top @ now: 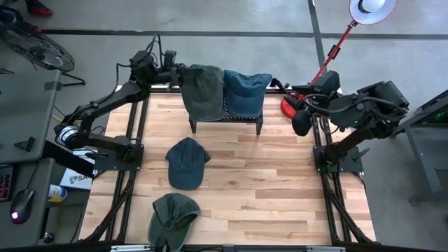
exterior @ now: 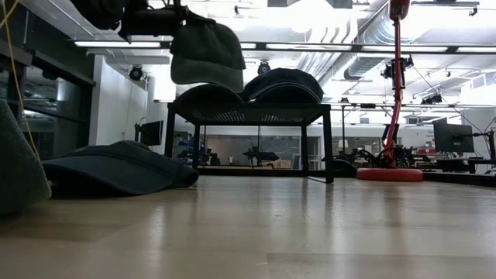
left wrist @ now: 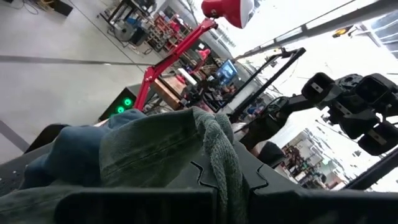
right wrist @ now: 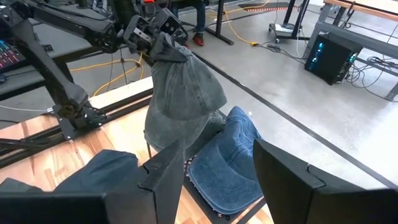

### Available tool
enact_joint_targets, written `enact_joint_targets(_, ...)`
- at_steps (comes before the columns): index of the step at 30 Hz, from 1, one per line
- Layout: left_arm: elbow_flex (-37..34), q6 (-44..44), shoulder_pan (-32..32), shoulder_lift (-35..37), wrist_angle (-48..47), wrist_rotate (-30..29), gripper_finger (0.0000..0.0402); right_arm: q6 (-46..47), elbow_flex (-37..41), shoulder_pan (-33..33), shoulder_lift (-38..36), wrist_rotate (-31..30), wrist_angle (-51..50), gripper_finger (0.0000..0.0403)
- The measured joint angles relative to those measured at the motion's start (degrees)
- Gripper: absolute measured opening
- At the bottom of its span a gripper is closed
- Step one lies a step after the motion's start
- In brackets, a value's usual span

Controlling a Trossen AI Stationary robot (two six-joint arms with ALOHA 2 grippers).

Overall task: Pick & Place hat
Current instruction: Stack the top dark green cap on top of the other dark green cap on the shelf

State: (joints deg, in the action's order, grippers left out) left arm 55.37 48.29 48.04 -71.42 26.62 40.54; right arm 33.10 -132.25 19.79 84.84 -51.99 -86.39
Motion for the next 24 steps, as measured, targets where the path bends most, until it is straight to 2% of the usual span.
enact_joint_targets(11,0.00,-2.46,0.71,-1.31,-3.64,1.70,0.0000,-0.07,0.00,-0.01,0.15,-1.52,0.00,0.0184)
enact_joint_targets(24,0.00,-5.05,1.65,-3.96,-3.02,1.67,0.0000,0.88,0.00,-0.33,0.63,-1.67,0.00,0.0184)
